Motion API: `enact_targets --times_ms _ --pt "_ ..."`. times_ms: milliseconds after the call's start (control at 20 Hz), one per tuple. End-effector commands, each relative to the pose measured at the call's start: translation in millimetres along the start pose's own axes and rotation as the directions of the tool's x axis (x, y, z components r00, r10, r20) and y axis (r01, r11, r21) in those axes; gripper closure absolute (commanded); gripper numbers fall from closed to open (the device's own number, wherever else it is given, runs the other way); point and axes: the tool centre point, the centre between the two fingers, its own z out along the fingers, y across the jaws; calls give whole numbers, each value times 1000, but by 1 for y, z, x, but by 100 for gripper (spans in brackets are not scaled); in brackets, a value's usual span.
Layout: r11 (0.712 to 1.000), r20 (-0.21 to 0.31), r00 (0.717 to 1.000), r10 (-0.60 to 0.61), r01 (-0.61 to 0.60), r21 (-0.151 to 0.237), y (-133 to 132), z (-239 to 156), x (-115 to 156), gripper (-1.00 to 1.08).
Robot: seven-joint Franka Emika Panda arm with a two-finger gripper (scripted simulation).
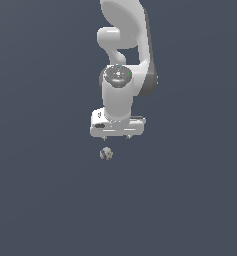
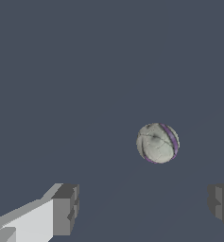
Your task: Pick up the object and move it to a goal position.
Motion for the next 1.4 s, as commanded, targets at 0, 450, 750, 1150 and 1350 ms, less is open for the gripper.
enact_targets --times_ms 0,450,750,1150,1350 --pt "1000 -2 1000 -15 15 1 4 6 1 -92" --pt "993 -23 993 -118 118 7 32 41 7 -92" --pt "985 -35 984 -172 173 9 46 60 9 -92" --pt "982 -38 981 -190 191 9 52 68 9 -92" --pt "981 -39 981 -191 191 9 52 74 9 -92"
